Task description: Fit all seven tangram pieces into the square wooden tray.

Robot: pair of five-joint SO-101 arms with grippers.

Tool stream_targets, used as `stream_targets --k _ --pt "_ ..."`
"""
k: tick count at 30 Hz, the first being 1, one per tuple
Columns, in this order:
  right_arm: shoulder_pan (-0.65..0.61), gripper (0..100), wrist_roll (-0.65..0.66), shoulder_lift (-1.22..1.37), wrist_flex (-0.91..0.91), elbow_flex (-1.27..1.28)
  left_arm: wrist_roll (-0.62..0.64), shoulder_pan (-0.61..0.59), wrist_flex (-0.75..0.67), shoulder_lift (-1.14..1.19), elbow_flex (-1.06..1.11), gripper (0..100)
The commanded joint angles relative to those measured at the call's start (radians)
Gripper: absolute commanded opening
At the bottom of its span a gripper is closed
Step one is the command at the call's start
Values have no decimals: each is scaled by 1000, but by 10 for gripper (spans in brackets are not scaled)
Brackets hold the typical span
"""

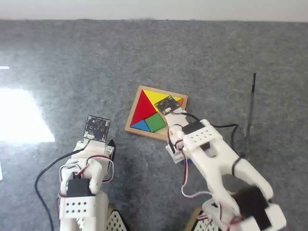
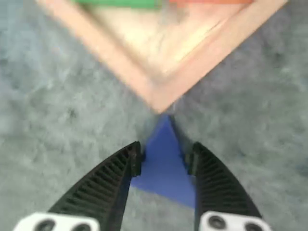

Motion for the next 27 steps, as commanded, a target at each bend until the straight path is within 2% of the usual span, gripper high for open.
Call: stream_targets --k 1,5,8,11,16,27 --pt "-2 190 89 -272 142 0 -12 -6 0 -15 -8 152" --pt "-2 191 172 -526 185 107 -12 -6 0 -15 -8 152" --pt "-36 191 201 -587 179 186 -12 -6 0 -15 -8 152" --pt "-94 228 219 -544 156 210 -12 -6 0 -15 -8 152" --pt "-159 309 167 -400 96 209 -12 -6 0 -15 -8 152" --pt "-163 303 104 -265 15 204 -12 -6 0 -15 -8 152"
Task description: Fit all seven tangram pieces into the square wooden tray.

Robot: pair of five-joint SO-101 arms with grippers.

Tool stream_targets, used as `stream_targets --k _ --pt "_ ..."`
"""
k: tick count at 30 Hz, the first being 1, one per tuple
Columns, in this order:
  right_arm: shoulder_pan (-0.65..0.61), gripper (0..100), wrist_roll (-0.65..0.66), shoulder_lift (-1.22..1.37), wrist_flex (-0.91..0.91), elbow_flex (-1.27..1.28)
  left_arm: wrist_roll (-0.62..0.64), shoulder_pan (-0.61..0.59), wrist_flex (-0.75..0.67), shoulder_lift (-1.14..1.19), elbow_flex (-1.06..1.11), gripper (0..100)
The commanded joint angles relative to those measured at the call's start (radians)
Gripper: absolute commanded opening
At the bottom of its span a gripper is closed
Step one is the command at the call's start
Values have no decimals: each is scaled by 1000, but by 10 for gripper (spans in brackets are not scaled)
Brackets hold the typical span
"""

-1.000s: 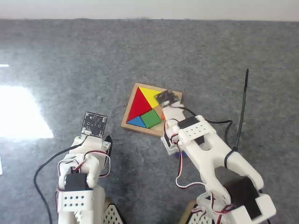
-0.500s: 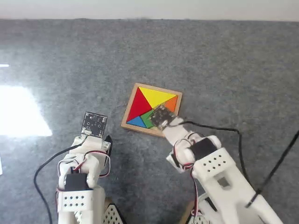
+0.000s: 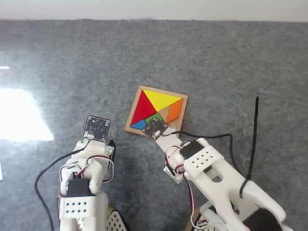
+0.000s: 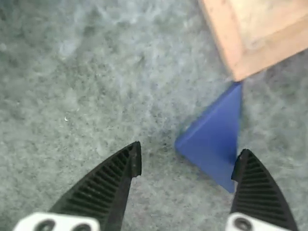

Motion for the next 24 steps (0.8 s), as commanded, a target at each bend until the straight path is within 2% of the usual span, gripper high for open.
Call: stream_targets --k 1,6,13,24 --pt "-7 303 -14 4 -18 -14 -12 -6 0 -15 -8 152" --pt "24 303 -11 10 -13 -12 -12 -6 0 -15 -8 152" --pt "142 303 63 12 -44 -8 -12 -6 0 -15 -8 152" --pt "134 303 91 13 -68 2 -12 -6 0 -15 -8 152"
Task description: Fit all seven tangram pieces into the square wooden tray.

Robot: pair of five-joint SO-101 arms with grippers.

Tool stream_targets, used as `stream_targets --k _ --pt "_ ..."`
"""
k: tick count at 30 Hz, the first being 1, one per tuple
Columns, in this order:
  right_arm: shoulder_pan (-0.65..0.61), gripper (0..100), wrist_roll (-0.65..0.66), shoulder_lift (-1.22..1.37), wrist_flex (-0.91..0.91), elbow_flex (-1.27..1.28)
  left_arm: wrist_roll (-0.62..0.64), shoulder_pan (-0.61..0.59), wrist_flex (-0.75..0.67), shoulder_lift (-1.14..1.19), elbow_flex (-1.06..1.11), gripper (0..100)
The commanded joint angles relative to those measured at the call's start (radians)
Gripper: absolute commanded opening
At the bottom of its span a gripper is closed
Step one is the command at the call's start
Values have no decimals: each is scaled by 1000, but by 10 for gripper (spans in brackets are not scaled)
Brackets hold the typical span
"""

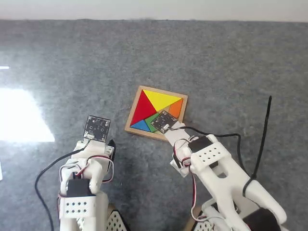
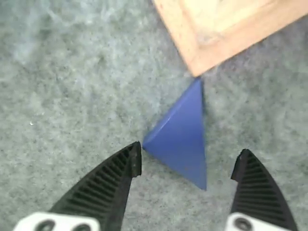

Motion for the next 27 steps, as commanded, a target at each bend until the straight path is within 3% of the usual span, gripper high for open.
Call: stream_targets --k 1,11,16,27 --pt "1 303 12 5 -50 14 -12 -6 0 -15 -8 152" --pt "-30 295 9 4 -65 35 -12 -6 0 -15 -8 152" --pt "-30 191 15 4 -64 35 -12 -6 0 -15 -8 152" --pt "-31 184 17 4 -50 35 -12 -6 0 -15 -8 152"
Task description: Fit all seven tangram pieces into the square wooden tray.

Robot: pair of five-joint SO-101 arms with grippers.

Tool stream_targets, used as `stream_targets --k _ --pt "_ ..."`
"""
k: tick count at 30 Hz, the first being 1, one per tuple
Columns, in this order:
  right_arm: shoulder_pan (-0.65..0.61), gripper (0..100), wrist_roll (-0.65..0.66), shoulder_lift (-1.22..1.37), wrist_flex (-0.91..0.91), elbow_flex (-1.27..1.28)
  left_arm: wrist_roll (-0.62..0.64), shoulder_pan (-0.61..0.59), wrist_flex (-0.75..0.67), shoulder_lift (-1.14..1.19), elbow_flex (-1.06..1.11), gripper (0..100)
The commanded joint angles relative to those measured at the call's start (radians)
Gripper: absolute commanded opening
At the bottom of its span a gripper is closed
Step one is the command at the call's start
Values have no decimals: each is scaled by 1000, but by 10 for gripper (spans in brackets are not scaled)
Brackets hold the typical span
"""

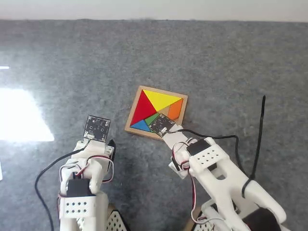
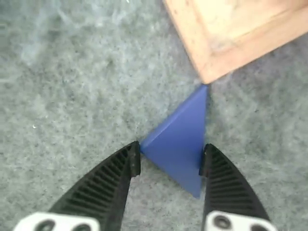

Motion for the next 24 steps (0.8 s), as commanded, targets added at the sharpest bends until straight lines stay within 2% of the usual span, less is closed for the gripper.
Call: stream_targets --k 1,6,15,20,24 --pt "-4 184 11 -2 7 -5 -12 -6 0 -15 -8 152" --pt "-2 184 54 -13 79 -46 -12 -6 0 -15 -8 152" --pt "22 183 123 -13 329 -302 -12 -6 0 -15 -8 152" --pt "108 183 405 2 372 -483 -12 -6 0 -15 -8 152" --pt "111 183 595 119 386 -608 -12 -6 0 -15 -8 152"
